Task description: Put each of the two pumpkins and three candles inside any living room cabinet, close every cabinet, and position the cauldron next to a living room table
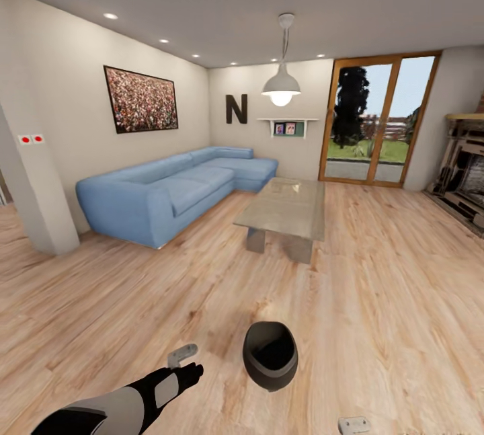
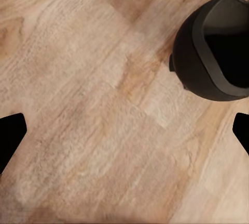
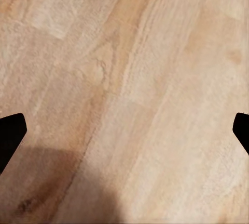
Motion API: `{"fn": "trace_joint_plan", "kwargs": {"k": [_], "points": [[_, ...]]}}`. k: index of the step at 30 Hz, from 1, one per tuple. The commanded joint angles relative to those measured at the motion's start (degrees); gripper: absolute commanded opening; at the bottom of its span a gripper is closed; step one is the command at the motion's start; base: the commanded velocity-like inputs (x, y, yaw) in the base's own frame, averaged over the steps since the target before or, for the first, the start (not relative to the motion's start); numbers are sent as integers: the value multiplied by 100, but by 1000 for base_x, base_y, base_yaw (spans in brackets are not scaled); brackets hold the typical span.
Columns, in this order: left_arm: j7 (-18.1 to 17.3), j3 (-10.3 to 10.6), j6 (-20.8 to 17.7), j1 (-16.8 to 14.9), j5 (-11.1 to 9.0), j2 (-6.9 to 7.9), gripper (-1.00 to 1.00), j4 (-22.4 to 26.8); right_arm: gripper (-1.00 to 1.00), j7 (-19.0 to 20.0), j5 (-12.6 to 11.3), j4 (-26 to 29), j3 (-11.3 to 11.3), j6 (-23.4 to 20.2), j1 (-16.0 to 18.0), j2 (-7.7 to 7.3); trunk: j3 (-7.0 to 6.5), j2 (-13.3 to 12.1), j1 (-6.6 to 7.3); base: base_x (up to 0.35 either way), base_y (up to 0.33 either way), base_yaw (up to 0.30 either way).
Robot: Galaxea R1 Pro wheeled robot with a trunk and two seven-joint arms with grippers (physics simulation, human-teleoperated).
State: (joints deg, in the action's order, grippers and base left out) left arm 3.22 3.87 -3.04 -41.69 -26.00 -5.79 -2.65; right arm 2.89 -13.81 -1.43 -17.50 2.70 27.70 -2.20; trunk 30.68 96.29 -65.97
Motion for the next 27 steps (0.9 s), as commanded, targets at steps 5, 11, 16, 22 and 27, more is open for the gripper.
{"fn": "trace_joint_plan", "kwargs": {"k": [5,11,16,22,27], "points": [[12,41,-13,-2,-45,-1,100,-1,100,27,-61,-15,-50,28,7,0,-17,3,-1,81,114,-189],[12,44,-13,-3,-45,-1,100,-5,100,19,-61,-19,-51,18,7,0,-21,3,-1,6,6,-19],[12,44,-13,-2,-45,-1,100,-5,100,-74,-51,-24,-52,25,7,-4,-21,3,-1,153,61,-2],[-84,97,-14,-14,-45,-62,100,1,100,-22,-105,75,-95,24,106,91,-21,3,-1,32,9,0],[-66,102,-13,-14,-40,15,100,11,100,22,-109,237,-91,28,132,107,-21,3,-1,0,0,0]]}}
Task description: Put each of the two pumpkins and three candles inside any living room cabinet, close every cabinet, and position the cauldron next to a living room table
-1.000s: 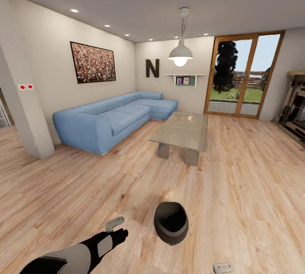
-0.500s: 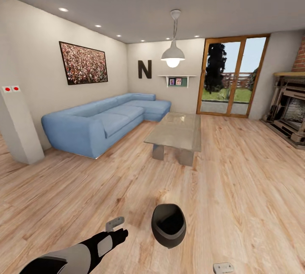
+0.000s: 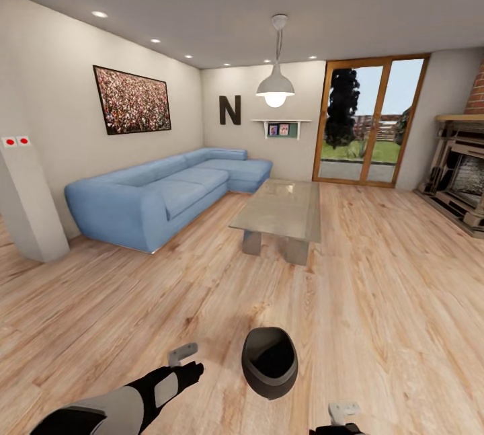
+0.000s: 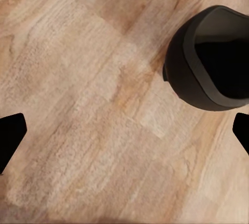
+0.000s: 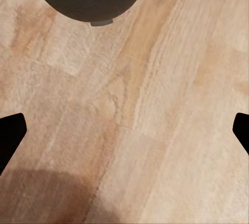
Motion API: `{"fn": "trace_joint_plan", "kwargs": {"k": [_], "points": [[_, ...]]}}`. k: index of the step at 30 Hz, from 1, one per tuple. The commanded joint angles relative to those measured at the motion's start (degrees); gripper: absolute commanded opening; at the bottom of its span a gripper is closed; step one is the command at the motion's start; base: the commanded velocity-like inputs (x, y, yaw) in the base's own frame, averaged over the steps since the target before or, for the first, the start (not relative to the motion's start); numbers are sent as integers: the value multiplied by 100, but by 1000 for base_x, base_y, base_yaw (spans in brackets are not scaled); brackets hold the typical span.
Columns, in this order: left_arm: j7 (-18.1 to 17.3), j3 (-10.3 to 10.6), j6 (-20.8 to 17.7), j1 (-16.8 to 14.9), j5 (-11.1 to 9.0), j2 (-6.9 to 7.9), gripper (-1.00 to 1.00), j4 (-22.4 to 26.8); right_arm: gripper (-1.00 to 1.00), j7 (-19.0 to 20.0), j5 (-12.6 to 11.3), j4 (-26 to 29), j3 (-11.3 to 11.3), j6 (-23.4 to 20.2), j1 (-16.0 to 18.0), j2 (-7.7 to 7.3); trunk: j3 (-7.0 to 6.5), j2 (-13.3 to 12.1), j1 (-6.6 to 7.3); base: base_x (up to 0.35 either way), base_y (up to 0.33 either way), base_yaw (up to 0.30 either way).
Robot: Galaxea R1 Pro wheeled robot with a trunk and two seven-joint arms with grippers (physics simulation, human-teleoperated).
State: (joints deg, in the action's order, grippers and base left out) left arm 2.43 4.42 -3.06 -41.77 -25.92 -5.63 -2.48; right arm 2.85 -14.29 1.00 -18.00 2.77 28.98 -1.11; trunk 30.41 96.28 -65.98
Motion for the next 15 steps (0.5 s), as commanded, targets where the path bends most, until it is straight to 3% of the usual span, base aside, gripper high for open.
{"fn": "trace_joint_plan", "kwargs": {"k": [1,7,15], "points": [[28,54,-11,-7,-46,26,100,-1,100,47,-63,26,-43,27,3,-6,6,3,0,0,0,0],[34,65,-20,-5,-43,47,100,14,100,62,-65,66,-43,27,2,-11,-102,-237,132,0,0,0],[50,83,-47,-7,-14,70,100,33,100,66,-73,152,-19,31,2,-17,-97,-237,132,26,0,0]]}}
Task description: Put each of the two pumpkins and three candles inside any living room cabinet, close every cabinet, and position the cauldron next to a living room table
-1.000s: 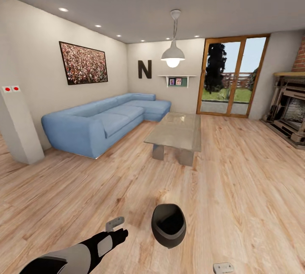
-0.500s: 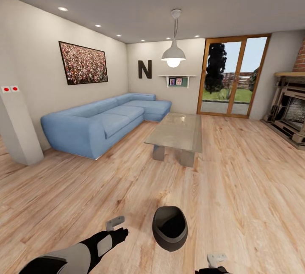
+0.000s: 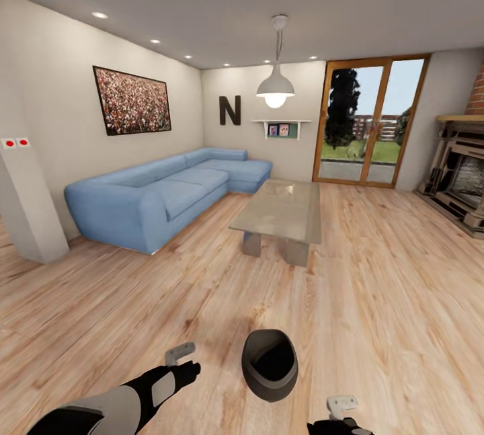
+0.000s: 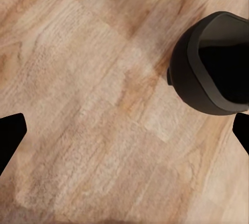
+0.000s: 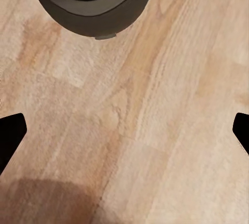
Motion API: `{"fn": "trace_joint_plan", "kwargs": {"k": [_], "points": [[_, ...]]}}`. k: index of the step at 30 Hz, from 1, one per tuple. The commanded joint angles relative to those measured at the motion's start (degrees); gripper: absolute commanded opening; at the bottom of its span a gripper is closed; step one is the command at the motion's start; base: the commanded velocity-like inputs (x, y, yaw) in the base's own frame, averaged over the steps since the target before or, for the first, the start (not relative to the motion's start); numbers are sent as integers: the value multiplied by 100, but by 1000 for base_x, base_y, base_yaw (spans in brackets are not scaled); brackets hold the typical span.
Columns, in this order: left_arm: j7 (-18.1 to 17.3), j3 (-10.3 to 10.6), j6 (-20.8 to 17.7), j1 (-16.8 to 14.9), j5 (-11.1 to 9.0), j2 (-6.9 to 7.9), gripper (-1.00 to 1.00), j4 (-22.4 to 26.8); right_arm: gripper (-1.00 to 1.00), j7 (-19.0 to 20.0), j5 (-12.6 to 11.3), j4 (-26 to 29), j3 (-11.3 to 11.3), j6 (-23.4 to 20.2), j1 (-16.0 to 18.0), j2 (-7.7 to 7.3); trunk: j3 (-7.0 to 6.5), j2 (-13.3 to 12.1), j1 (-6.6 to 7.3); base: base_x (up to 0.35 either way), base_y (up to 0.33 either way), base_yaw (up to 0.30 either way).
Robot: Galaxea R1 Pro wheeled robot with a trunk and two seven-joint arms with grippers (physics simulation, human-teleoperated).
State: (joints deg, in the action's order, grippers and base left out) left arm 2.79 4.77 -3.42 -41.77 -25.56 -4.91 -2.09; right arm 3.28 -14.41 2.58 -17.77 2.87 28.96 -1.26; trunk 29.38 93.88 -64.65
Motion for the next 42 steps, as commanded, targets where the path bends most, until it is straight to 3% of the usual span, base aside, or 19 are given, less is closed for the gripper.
{"fn": "trace_joint_plan", "kwargs": {"k": [1,4,5,19,25,26,27,32,37,39,42], "points": [[2,50,-17,-7,-47,0,100,-3,100,18,-61,26,-35,3,4,-5,14,3,-1,296,0,0],[-3,56,-18,-7,-39,5,100,-2,100,14,-68,123,-26,-19,4,-6,41,3,-1,267,0,0],[-4,57,-18,-7,-38,5,100,-2,100,17,-69,444,-25,-21,6,-6,48,3,-1,130,0,0],[-4,51,-19,-7,116,10,100,7,100,46,-81,471,-23,-18,12,0,68,3,-1,23,0,0],[-11,43,-72,-7,119,22,100,23,100,37,-94,472,1,-406,102,-5,110,3,-1,0,0,0],[-3,43,-186,-4,117,23,100,26,100,32,-98,472,4,-544,155,-5,119,3,-1,0,0,0],[21,42,-558,0,114,20,100,97,100,24,-102,472,8,-804,282,-3,128,3,-1,0,0,0],[48,43,-1114,2,110,17,100,627,100,7,-109,472,16,-1193,528,9,173,3,-1,0,0,0],[67,35,-1358,-5,107,17,100,835,100,-8,-113,472,19,-1389,704,59,216,3,-1,0,0,0],[71,33,-1457,-24,104,12,100,878,100,-11,-114,472,20,-1419,751,174,220,3,-1,0,0,0],[72,33,-1460,-33,104,15,100,883,100,-11,-114,472,20,-1399,756,218,222,3,-1,0,0,0]]}}
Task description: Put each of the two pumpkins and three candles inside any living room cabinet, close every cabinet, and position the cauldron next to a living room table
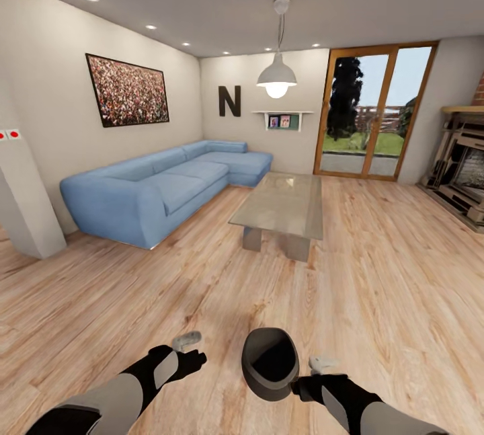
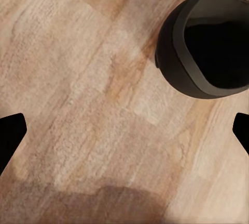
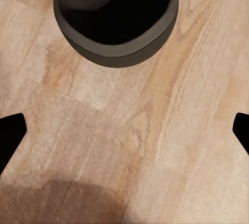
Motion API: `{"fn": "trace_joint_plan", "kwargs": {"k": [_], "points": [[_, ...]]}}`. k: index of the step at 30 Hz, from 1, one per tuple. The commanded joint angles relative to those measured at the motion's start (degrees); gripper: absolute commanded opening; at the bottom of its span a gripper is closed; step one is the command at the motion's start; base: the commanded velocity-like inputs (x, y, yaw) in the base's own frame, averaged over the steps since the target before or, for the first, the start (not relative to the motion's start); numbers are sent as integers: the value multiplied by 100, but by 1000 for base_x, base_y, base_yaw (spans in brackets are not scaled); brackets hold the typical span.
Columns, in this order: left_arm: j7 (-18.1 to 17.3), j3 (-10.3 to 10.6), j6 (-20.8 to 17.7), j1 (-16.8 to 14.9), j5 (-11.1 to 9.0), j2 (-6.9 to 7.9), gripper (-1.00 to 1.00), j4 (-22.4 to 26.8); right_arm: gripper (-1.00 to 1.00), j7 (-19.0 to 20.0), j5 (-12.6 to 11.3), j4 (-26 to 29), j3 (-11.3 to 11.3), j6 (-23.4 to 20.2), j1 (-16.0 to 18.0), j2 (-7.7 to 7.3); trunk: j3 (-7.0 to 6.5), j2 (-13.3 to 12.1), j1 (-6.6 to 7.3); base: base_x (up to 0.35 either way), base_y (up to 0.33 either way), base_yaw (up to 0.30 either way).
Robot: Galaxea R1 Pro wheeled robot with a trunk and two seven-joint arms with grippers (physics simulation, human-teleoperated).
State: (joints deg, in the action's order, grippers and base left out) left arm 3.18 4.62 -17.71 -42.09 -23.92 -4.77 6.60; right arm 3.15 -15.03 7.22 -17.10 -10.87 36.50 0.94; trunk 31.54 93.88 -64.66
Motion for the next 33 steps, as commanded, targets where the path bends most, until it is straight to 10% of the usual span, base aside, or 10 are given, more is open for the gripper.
{"fn": "trace_joint_plan", "kwargs": {"k": [1,23,33], "points": [[33,48,-28,-2,-60,1,100,14,100,2,-53,7,-48,-21,4,7,6,3,1,0,0,0],[42,48,-62,-22,-58,-61,100,463,100,-274,-65,-1,-40,-68,370,179,481,725,-395,0,0,60],[58,70,-612,-29,-19,-291,100,532,100,-302,-476,3,-37,-70,399,178,750,1126,-614,0,0,87]]}}
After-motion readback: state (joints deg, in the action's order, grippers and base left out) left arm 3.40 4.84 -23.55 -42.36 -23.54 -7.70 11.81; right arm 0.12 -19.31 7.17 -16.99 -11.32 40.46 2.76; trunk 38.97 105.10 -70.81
